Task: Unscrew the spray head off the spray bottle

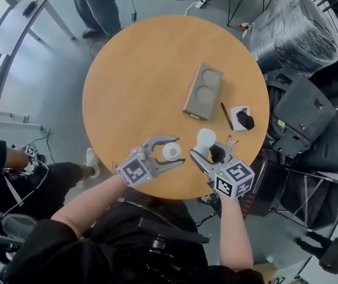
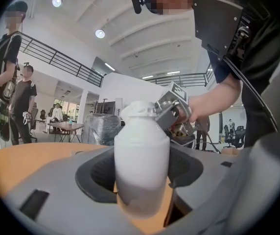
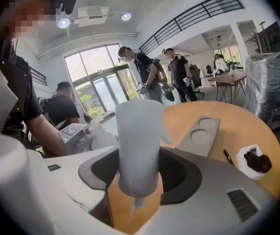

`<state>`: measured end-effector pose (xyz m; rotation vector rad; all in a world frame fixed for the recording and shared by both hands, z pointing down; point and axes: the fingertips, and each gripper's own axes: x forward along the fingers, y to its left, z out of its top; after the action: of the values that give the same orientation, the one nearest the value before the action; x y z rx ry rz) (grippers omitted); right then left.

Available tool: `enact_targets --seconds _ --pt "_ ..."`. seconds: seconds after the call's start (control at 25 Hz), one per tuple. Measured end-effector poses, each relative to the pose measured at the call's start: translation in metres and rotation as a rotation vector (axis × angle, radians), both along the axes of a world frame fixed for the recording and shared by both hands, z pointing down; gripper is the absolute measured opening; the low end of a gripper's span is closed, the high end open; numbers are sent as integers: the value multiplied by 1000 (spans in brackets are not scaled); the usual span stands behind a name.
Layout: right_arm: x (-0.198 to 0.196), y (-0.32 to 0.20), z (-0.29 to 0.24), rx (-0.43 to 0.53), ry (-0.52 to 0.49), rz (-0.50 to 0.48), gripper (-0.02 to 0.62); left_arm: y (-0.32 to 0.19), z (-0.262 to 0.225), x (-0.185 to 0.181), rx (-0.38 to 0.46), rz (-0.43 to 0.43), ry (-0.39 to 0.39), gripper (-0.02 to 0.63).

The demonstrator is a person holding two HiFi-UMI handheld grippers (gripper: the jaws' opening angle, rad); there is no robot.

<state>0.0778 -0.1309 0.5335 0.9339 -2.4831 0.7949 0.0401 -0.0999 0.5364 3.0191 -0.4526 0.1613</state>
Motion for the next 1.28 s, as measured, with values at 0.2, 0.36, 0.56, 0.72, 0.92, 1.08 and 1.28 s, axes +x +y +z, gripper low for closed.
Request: enact_targets --seconds 0.2,0.36,0.56,0.72,0.92,1.08,1.28 --pt "-6 -3 69 -101 22 -3 249 -17 39 -4 -27 -34 -21 307" --pt "-10 -7 114 -163 38 7 250 -28 66 -6 -41 -55 -30 307" --pt "-15 -13 163 -223 80 17 250 -40 99 -13 -53 -82 -18 307" --pt "-16 -18 193 -256 116 23 250 -50 123 -17 -58 -102 -27 307" --pt "-15 -24 221 -284 146 32 250 -66 144 -17 -44 -121 -32 307" --pt "-12 -30 239 -283 197 36 250 -74 161 -15 -34 -116 -51 305" --pt "-6 -35 260 -276 309 10 250 -75 180 -5 -45 -87 -71 305"
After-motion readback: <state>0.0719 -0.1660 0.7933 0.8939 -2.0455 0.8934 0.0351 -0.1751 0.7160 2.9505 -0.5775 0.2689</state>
